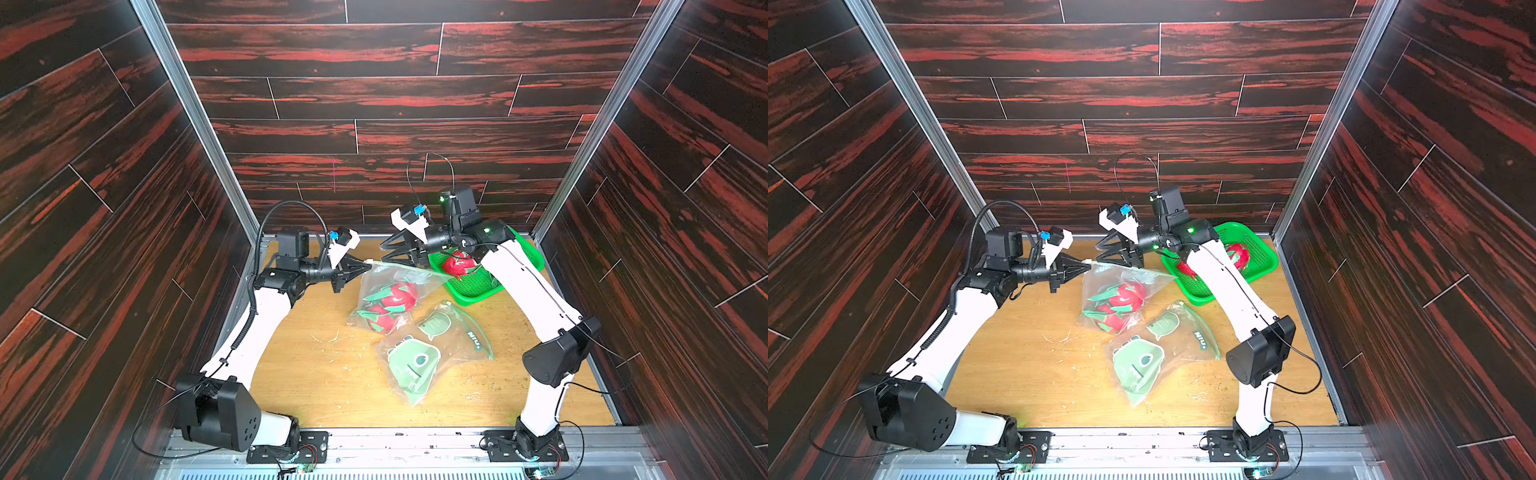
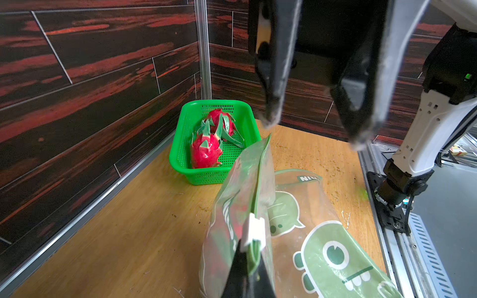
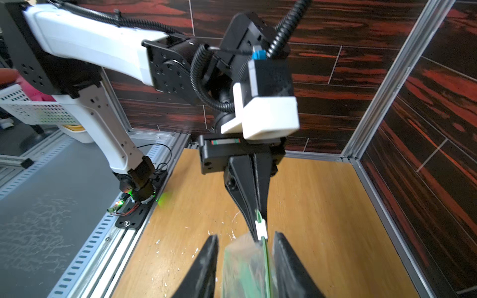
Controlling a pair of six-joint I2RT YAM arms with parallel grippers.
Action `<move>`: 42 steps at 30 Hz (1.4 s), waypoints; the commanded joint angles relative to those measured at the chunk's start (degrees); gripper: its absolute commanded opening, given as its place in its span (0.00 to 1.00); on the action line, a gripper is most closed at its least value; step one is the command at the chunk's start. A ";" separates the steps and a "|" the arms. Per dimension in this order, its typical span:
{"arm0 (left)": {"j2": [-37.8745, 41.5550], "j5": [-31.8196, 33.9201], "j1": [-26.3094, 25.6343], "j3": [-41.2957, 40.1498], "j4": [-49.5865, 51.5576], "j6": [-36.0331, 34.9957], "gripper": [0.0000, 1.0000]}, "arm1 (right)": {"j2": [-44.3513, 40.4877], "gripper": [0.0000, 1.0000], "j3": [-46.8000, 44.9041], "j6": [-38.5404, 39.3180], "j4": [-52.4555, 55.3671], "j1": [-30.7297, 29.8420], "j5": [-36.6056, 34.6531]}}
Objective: Open the zip-top bag and take out the dragon fruit
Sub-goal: Pick up the zipper food storage bag at the center of the board, then unzip the zipper on the zipper food storage bag.
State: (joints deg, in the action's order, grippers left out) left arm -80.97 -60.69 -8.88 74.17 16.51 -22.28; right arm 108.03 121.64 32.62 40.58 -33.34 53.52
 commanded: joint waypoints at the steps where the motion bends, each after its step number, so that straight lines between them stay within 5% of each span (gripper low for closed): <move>1: 1.87 -2.46 -0.25 1.95 -1.43 0.42 0.00 | 1.54 0.39 2.23 1.33 1.48 -1.22 1.32; 11: 1.94 -3.91 -0.33 2.29 -1.45 0.52 0.00 | 4.41 0.31 3.74 8.81 4.34 -3.96 -7.94; 22: 1.52 -4.88 -0.37 2.91 -1.23 0.54 0.00 | 5.36 0.21 3.69 10.49 5.31 -4.04 -10.79; 31: 1.73 -5.00 -0.50 3.00 -0.96 0.25 0.00 | 5.36 0.23 3.75 10.70 5.78 -4.05 -11.20; 42: 1.97 -4.36 -0.52 3.22 -0.87 0.38 0.00 | 5.27 0.00 3.79 10.97 6.16 -4.03 -11.87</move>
State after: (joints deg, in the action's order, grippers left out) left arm -80.97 -62.59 -9.13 74.37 17.21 -22.04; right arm 112.46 124.01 43.57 45.15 -37.23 42.30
